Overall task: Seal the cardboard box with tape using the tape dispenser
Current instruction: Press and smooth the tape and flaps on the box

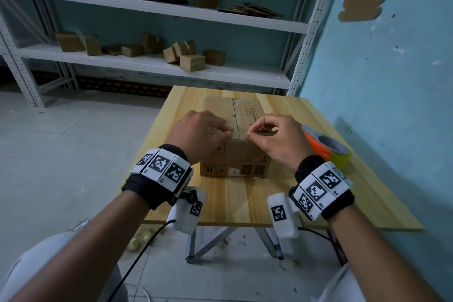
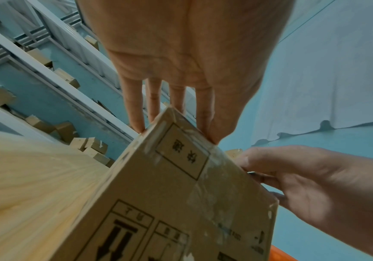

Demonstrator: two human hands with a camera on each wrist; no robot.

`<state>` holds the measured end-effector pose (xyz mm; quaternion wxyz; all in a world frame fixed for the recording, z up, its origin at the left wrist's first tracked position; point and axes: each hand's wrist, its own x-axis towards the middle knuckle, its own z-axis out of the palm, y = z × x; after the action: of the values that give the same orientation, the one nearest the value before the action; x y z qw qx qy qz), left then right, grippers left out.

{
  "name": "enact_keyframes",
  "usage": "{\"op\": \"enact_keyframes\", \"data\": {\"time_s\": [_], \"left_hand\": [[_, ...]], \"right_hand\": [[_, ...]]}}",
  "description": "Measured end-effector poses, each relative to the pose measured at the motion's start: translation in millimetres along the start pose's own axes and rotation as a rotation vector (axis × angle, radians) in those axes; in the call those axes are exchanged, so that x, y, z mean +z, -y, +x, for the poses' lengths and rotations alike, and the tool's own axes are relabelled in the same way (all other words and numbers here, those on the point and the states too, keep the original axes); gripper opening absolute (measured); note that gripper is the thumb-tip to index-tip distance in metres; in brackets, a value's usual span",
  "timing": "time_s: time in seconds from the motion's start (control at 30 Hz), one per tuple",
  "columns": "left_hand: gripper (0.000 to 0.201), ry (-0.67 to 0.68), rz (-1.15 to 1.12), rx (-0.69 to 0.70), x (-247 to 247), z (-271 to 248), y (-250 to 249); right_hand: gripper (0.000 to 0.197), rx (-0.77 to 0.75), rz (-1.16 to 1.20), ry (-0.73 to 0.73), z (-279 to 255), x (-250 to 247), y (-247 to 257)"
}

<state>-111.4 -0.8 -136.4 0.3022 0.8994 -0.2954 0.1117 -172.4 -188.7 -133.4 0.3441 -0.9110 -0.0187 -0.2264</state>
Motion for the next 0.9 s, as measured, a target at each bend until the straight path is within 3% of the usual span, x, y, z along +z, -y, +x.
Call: {"op": "enact_keyframes", "data": {"time_s": [0.43,0.6,0.9], "left_hand": [[0.023,0.102,0.18,-0.016,-31.0,-36.3,-34.4],[0.007,0.166,0.2,-0.018,-40.1,-17.0,-40.9],[0.012,0.335,0.218,-0.115,-43.4,25.1,-41.7]], "right_hand": [[0.005,0.016,-0.194,0.118,-35.4,-16.3,39.9],[0.004,0.011,-0.368,0.229,-18.1,-13.1,55.4],[0.014,0.056,-0.38,0.366,24.9,-13.0,56.8]]}}
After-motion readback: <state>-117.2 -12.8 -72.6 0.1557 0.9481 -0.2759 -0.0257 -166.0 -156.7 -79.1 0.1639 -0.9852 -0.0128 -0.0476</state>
